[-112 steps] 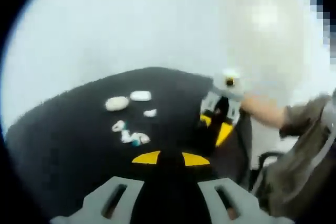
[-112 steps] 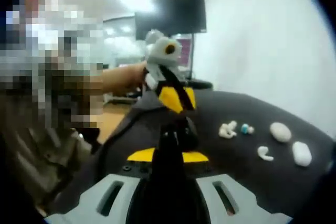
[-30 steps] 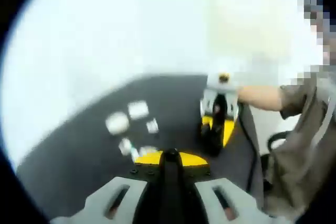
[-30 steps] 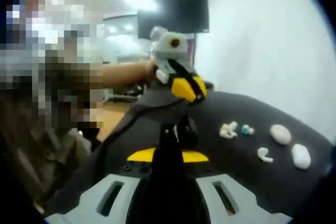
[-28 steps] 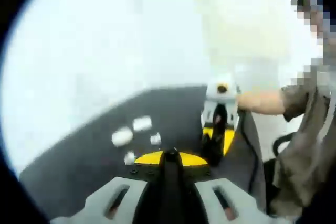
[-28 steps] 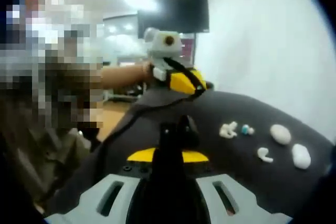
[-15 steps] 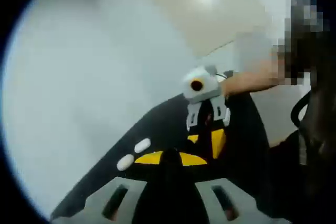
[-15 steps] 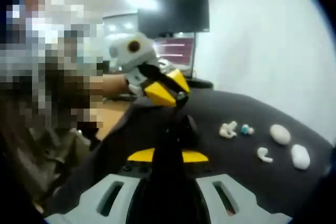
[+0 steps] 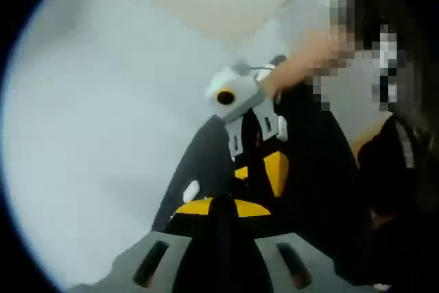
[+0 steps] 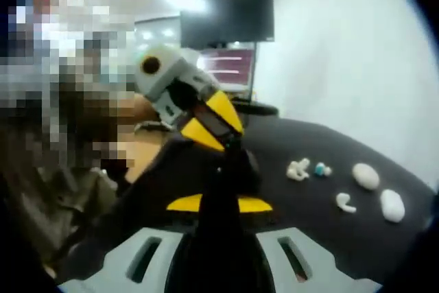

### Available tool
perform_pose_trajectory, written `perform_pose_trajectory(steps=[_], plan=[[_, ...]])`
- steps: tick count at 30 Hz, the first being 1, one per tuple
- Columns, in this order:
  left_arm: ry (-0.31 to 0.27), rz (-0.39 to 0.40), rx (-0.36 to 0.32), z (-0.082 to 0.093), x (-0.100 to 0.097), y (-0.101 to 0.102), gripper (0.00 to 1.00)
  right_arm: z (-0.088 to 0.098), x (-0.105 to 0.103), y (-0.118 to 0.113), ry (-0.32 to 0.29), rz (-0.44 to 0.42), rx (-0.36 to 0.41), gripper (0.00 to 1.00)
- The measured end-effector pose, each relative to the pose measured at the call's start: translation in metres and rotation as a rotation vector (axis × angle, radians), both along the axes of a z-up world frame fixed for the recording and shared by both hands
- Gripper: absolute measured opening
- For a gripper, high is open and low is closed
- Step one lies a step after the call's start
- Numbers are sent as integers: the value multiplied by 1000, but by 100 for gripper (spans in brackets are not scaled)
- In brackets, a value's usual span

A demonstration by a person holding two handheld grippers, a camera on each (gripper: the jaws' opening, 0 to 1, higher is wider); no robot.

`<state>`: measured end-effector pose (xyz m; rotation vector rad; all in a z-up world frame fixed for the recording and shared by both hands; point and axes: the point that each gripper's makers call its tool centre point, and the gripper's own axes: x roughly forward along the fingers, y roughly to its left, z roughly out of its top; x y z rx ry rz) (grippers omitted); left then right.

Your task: Pick up three earphones and place each one into its charging case using tactile feedback, ensure that each earphone is properly inserted and securely positioned inside the case.

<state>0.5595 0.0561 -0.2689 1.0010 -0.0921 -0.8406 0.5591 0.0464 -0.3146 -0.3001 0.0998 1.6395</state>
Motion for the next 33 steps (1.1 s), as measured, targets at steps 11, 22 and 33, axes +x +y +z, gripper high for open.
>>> perform_pose_trajectory(steps=[11,22,33], plan=[[26,-23,66,-9,-5,2,7,-1,1,0,-6,0,-3,18],[108,-2,-25,-5,-3,16,13,-2,1,0,-8,-2,-6,18],[398,-14,-373,-23,10,28,21,-2,1,0,2,-5,-8,18]])
